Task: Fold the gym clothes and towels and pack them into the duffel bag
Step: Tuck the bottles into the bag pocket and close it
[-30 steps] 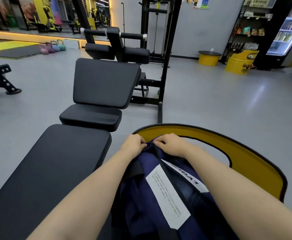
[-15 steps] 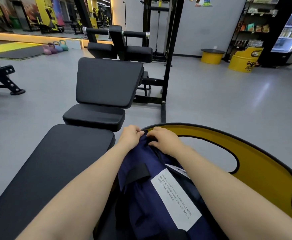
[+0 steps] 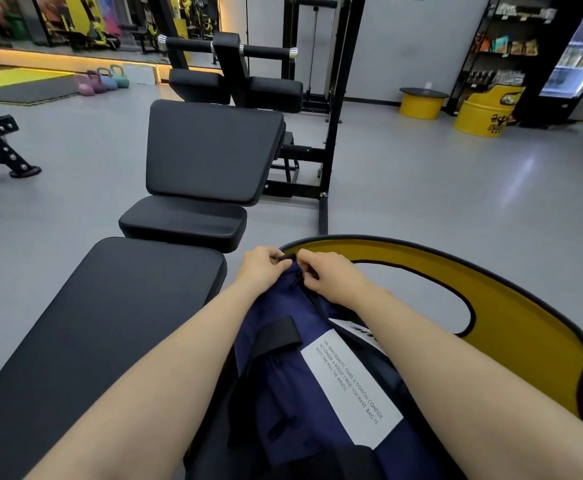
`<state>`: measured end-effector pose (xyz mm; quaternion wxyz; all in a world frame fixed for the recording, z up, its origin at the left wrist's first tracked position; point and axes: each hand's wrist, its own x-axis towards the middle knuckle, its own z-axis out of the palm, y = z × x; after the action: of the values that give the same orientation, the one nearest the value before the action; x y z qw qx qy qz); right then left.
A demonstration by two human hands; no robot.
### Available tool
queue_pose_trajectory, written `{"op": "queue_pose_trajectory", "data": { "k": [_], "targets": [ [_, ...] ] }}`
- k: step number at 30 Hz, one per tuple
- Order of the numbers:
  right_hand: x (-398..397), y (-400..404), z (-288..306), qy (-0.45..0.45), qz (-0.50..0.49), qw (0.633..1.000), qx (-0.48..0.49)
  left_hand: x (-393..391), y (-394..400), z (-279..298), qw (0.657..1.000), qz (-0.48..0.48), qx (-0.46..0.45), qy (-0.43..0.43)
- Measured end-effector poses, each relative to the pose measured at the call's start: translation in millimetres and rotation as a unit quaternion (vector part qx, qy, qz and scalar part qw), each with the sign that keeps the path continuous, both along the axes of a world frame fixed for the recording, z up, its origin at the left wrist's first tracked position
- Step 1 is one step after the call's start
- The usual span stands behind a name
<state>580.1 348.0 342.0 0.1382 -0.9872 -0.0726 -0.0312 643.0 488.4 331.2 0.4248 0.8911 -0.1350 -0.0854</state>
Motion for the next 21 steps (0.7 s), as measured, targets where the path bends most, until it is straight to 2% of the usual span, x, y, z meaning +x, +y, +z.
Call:
{"op": "queue_pose_trajectory", "data": {
  "k": [5, 9, 15, 21],
  "targets": [
    [-1, 5, 2, 0.076, 0.076, 0.991, -0.079, 1, 1, -7, 1.0, -0.015, 0.005, 0.007],
    [4, 9, 0, 0.056, 0.111, 0.973, -0.194, -1, -1, -9, 1.0, -0.004, 0.007, -0.006],
    [3, 13, -3, -0.002, 0.078, 0.981, -0.177, -3, -3, -10, 0.999, 0.017, 0.0, -0.034],
    [1, 10, 0, 0.021, -0.012, 0.989, -0.149, -3, -6, -14, 0.999, 0.046, -0.009, -0.027]
  ]
}}
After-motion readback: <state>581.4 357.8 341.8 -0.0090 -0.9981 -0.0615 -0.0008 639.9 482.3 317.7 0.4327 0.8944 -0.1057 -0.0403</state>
